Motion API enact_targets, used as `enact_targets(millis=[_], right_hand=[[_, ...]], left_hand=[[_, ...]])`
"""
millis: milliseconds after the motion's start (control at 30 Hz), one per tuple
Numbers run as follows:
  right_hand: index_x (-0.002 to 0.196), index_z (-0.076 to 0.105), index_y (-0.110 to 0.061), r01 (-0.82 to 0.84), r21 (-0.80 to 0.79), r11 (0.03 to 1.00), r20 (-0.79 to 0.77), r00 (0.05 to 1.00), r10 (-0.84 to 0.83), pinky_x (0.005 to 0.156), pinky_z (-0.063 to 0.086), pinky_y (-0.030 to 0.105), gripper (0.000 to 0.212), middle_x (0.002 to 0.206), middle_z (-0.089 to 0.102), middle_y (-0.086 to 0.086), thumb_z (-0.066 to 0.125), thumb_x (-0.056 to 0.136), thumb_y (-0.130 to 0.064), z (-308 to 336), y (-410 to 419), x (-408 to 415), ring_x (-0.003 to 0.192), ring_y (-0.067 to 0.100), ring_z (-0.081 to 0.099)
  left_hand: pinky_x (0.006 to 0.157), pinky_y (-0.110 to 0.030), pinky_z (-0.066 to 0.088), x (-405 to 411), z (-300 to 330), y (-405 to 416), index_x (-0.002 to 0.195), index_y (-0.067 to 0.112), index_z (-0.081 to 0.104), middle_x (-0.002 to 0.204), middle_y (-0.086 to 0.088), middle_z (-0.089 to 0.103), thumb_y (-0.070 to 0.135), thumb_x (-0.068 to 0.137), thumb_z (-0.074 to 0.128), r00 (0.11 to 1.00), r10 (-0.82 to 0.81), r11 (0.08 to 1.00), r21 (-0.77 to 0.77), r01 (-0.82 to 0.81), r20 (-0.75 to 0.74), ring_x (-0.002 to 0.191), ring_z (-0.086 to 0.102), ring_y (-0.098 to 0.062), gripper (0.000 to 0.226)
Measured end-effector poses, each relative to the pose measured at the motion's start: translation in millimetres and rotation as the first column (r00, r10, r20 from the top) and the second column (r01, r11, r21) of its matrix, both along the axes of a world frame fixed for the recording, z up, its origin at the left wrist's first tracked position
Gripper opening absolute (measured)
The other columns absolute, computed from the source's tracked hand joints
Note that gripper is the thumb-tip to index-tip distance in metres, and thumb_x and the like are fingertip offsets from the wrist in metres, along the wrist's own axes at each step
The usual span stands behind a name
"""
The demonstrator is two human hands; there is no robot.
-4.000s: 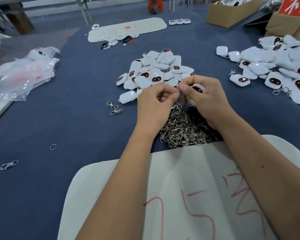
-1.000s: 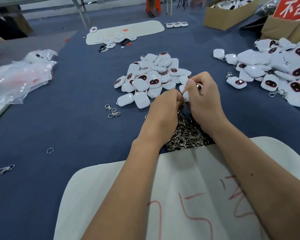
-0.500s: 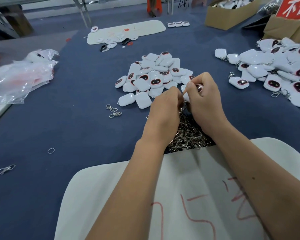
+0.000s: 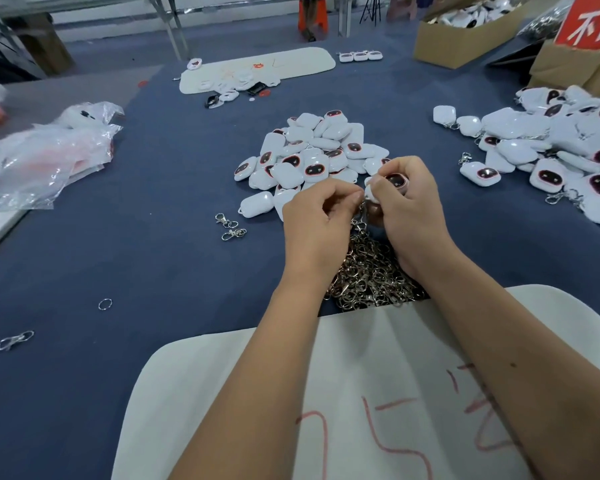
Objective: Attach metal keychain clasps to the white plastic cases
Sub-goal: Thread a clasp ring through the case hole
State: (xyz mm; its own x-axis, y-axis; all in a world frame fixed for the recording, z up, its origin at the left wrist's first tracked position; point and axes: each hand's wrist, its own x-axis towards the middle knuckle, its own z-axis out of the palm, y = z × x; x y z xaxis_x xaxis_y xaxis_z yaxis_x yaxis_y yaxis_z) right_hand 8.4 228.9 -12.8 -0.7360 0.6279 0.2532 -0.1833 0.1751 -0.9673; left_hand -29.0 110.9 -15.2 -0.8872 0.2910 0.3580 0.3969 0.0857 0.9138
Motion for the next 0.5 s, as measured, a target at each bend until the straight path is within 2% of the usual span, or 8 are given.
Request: enact_targets(millis=[67,133,233,367,400,500], right_hand=[[0.095,0.056,-0.016,-0.026,-0.092,0.995,-0.016,1.0,0.024,0.053,0.046,0.019,0.013,0.063,0.058,-0.014,0.057,0.096,-0.004,1.1,1.7,-0.7,0.054,0.0,0.052],[0.092,0.056,-0.018,-0.067,-0.157,0.985,-0.025,0.998,0.063,0.053,0.047,0.024,0.015,0.058,0.057,-0.014,0.057,0.098,-0.004,2.6,2.9,-0.8,0.053,0.005,0.052],[0.09,0.056,-0.016,-0.135,-0.221,0.966,-0.051,0.991,0.127,0.054,0.047,0.028,0.015,0.063,0.055,-0.007,0.058,0.1,-0.004,3.7,1.5,-0.1,0.053,0.009,0.051],[0.092,0.058,-0.013,-0.254,-0.29,0.923,-0.124,0.966,0.227,0.059,0.044,0.03,0.011,0.066,0.054,-0.002,0.061,0.099,-0.005,4.8,1.7,1.6,0.057,0.011,0.049],[0.095,0.059,-0.012,-0.291,-0.307,0.906,-0.134,0.956,0.261,0.061,0.04,0.031,0.007,0.067,0.055,0.0,0.063,0.095,-0.007,5.2,2.9,2.5,0.059,0.013,0.048],[0.104,0.061,-0.012,-0.339,-0.343,0.876,-0.115,0.941,0.319,0.067,0.027,0.037,0.022,0.076,0.058,0.005,0.065,0.083,-0.01,3.9,5.2,3.6,0.068,0.023,0.042]], left_hand=[[0.073,-0.015,0.053,1.6,1.8,0.9,0.089,0.014,0.077,0.08,0.012,0.074,-0.003,0.09,0.071,0.999,-0.007,1.0,0.024,0.006,0.045,0.074,0.068,-0.001,0.018],[0.073,-0.015,0.053,3.2,3.2,2.5,0.09,0.012,0.076,0.078,0.009,0.073,-0.006,0.088,0.072,0.996,-0.017,0.998,0.066,0.011,0.084,0.07,0.066,0.0,0.018],[0.07,-0.015,0.053,4.8,5.2,3.5,0.087,0.01,0.074,0.076,0.005,0.072,-0.007,0.085,0.075,0.996,0.026,0.995,0.096,-0.034,0.083,0.066,0.065,0.001,0.017],[0.064,-0.012,0.05,6.4,7.2,2.5,0.083,0.011,0.072,0.071,0.009,0.068,-0.005,0.084,0.077,0.993,0.086,0.989,0.114,-0.095,0.077,0.062,0.061,0.003,0.017],[0.063,-0.012,0.05,6.0,7.4,2.1,0.081,0.013,0.071,0.069,0.01,0.067,-0.004,0.084,0.078,0.992,0.098,0.987,0.118,-0.107,0.083,0.061,0.06,0.003,0.019],[0.065,-0.021,0.053,1.1,5.7,-0.3,0.076,0.018,0.07,0.068,0.009,0.067,-0.004,0.084,0.076,0.991,0.11,0.989,0.093,-0.116,0.07,0.064,0.061,-0.005,0.024]])
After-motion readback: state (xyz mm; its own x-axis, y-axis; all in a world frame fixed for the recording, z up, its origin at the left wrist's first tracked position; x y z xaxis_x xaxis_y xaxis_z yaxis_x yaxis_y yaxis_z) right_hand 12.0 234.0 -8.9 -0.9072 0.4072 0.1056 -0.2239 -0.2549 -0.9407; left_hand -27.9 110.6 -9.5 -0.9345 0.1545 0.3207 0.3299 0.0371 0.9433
